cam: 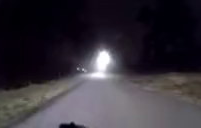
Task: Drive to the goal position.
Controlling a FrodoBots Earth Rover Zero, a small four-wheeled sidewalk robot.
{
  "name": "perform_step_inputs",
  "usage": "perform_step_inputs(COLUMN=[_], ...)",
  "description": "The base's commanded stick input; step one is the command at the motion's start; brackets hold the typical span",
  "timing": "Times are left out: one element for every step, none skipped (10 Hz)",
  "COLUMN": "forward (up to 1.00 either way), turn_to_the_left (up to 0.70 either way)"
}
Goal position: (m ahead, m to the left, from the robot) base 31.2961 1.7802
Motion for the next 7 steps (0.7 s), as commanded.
perform_step_inputs(forward=[1.0, 1.0, 1.0, 1.0, 1.0, 1.0, 1.0], turn_to_the_left=[0.07, 0.05, 0.05, 0.05, 0.07, 0.11, 0.11])
